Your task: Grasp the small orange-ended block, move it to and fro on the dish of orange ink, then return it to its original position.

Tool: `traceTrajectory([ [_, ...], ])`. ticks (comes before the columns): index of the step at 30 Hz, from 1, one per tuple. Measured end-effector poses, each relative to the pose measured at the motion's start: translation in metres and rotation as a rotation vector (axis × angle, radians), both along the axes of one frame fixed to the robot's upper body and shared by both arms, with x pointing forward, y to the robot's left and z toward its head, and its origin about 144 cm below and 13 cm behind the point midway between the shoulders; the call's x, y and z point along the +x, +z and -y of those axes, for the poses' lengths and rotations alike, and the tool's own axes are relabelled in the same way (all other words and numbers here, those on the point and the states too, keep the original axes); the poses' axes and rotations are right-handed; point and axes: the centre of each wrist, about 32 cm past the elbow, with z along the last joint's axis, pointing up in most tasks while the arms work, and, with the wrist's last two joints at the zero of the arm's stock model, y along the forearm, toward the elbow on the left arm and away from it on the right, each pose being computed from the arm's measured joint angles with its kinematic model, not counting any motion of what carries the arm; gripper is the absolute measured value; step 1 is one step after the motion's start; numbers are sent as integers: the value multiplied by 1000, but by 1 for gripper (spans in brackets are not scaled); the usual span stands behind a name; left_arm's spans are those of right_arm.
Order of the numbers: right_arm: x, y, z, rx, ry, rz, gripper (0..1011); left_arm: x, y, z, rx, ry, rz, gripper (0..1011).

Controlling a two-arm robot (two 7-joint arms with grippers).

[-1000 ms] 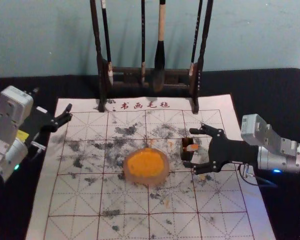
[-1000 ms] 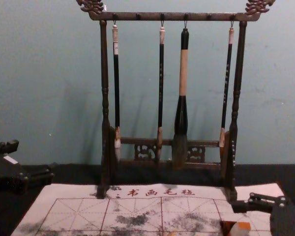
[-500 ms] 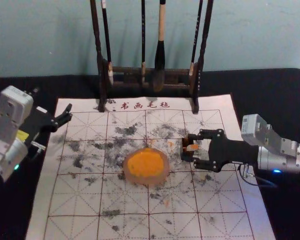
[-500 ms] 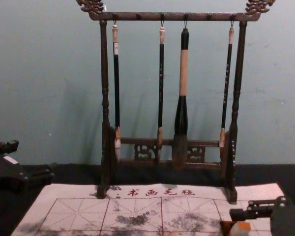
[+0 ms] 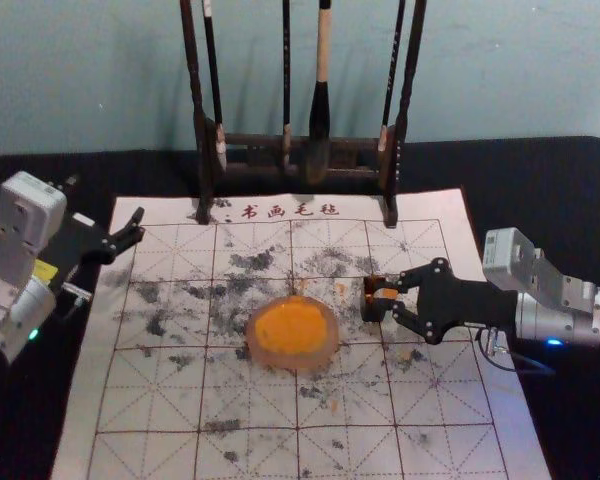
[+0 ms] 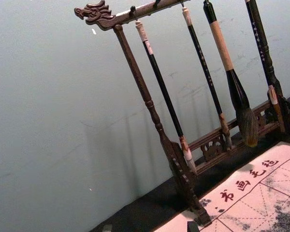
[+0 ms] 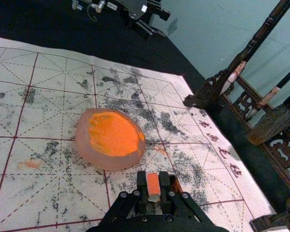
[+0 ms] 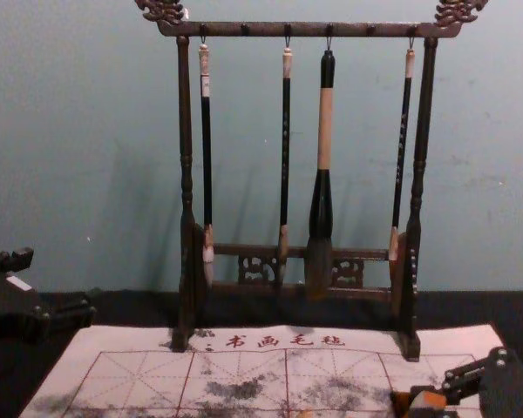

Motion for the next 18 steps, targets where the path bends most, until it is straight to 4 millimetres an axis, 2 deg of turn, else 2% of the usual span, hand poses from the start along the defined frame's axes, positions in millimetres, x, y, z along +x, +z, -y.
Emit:
traceTrajectory([
  [4,0,0,0,0,0,0,124,0,0,0,0,0,0,1001],
  [18,0,1,1,13,-10,0,124,0,0,0,0,0,0,1001],
])
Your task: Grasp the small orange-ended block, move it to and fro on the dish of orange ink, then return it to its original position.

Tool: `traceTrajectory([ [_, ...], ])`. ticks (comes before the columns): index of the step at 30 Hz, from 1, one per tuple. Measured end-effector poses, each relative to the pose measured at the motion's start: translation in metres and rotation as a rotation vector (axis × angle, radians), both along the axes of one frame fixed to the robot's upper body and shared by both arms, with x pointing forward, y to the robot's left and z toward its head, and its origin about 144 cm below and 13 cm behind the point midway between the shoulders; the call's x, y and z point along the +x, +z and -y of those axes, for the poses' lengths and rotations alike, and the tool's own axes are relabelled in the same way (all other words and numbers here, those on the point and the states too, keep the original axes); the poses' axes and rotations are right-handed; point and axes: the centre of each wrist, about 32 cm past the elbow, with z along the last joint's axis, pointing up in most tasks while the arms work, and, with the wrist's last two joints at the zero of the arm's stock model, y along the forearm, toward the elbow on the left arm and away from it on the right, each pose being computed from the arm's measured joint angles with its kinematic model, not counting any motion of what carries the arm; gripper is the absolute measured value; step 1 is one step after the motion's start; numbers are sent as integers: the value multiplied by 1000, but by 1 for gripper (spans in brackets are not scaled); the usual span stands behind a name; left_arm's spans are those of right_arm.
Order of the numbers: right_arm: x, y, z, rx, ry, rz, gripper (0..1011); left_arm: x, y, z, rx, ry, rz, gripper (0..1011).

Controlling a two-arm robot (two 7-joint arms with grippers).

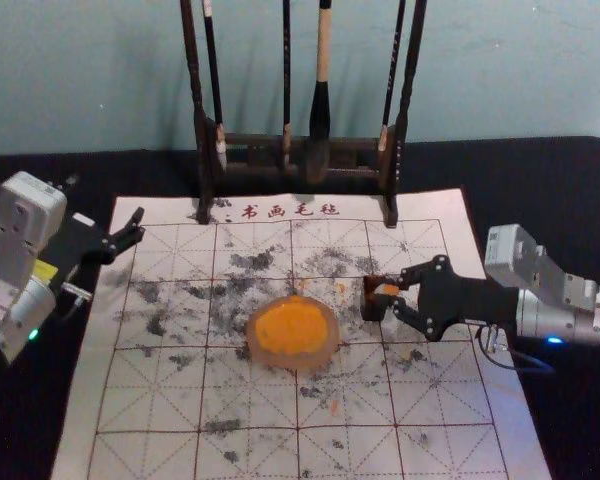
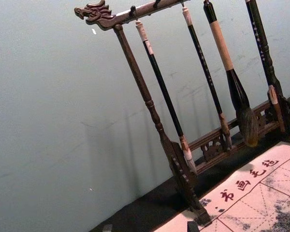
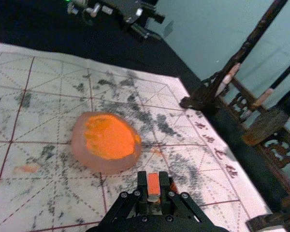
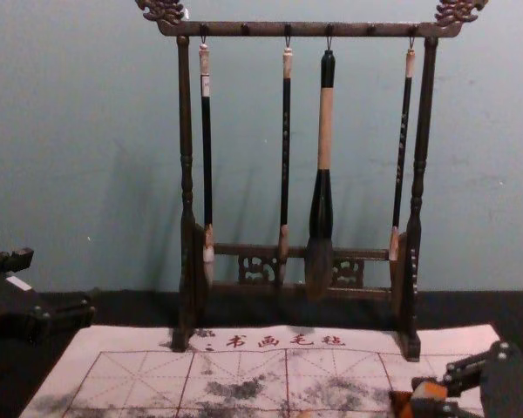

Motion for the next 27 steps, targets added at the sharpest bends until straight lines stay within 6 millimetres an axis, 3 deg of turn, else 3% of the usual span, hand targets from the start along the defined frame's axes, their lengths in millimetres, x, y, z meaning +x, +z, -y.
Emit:
traceTrajectory([
  [18,-5,19,8,89,-38,11,123,0,0,0,0,0,0,1001],
  [27,-8,44,1,141,-59,0,123,0,0,0,0,0,0,1001],
])
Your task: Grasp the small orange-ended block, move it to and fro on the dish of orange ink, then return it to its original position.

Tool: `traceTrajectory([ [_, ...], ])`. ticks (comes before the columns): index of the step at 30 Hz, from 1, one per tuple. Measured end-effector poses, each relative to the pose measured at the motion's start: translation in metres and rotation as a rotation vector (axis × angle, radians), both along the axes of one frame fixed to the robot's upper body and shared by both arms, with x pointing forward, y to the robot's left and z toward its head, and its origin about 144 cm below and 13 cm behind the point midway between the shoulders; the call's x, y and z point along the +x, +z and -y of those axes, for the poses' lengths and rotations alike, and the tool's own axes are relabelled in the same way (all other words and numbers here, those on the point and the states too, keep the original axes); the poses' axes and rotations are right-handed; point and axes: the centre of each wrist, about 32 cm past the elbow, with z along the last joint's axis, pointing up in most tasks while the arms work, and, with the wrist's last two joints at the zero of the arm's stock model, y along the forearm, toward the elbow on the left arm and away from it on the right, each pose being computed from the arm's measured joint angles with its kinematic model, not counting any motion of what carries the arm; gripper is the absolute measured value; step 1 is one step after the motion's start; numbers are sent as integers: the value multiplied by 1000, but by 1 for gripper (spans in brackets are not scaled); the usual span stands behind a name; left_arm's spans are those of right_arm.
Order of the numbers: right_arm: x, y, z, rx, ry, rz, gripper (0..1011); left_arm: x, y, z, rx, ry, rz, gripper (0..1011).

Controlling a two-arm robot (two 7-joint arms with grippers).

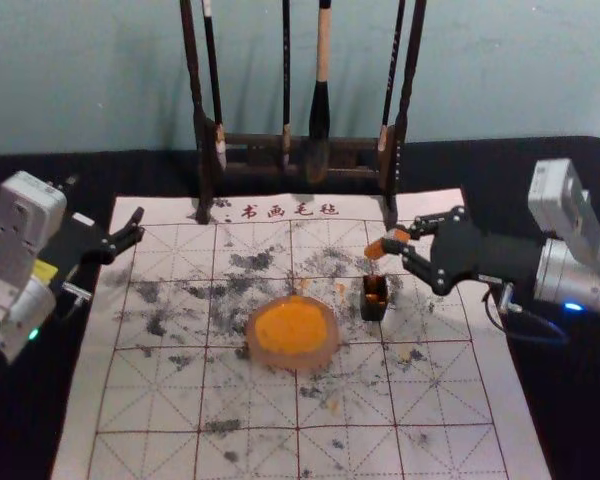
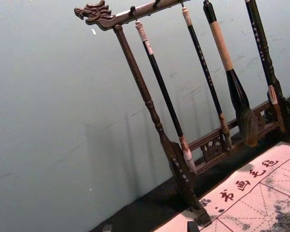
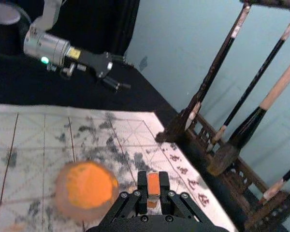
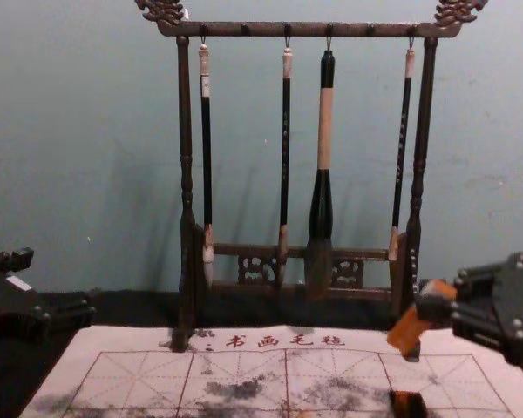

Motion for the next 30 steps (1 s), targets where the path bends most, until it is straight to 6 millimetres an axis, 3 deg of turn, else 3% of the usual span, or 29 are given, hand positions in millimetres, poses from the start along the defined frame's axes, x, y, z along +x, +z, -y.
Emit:
traceTrajectory([
  [13,11,31,-45,-15,0,-175,123,0,0,0,0,0,0,1001],
  [30,33,29,-71,-107,107,-309,123,0,0,0,0,0,0,1001],
])
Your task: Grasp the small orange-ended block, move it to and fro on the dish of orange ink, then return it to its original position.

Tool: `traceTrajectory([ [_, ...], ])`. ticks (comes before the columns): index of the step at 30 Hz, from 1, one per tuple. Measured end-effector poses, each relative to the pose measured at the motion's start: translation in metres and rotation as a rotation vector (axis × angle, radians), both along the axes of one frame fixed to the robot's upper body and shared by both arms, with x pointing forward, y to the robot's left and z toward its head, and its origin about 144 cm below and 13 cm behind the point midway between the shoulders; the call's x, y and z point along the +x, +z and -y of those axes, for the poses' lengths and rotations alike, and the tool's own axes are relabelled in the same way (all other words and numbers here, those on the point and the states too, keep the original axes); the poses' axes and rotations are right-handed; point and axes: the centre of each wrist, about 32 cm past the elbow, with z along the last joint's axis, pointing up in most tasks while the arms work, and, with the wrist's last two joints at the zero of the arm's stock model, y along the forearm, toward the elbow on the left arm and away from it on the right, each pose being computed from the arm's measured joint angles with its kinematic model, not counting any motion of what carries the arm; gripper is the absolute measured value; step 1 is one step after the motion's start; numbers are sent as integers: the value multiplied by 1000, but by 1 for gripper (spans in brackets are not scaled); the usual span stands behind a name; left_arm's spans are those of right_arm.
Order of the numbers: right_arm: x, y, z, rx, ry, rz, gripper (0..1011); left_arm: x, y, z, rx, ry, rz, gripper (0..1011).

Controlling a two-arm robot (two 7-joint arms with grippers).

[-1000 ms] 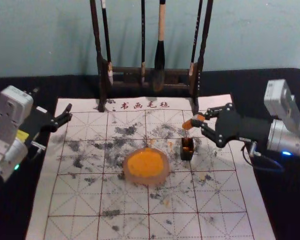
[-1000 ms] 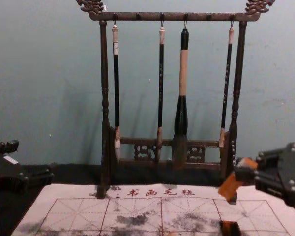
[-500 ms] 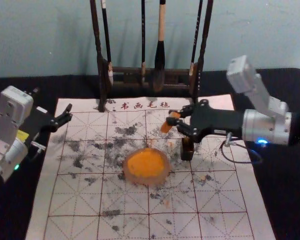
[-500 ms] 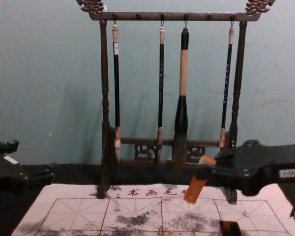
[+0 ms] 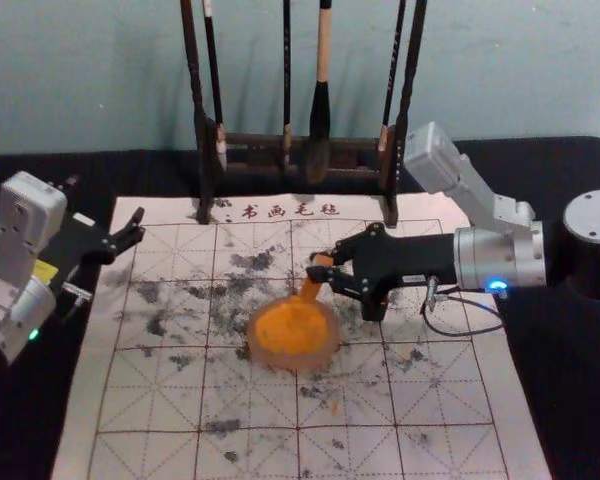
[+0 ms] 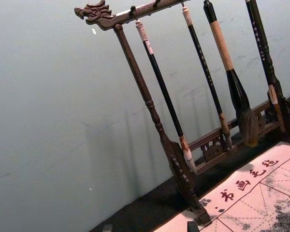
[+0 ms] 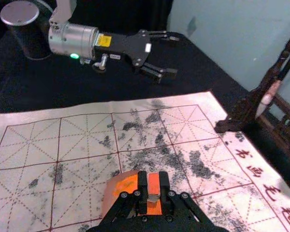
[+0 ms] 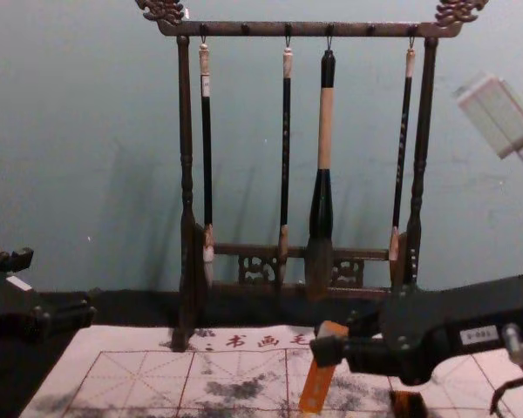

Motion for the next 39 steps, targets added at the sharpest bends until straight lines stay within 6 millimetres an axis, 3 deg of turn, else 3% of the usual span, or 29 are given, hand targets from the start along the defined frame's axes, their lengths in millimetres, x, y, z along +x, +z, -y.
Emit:
traceTrajectory([
  [39,23,-16,-22,-98,54,-8,123,0,0,0,0,0,0,1001],
])
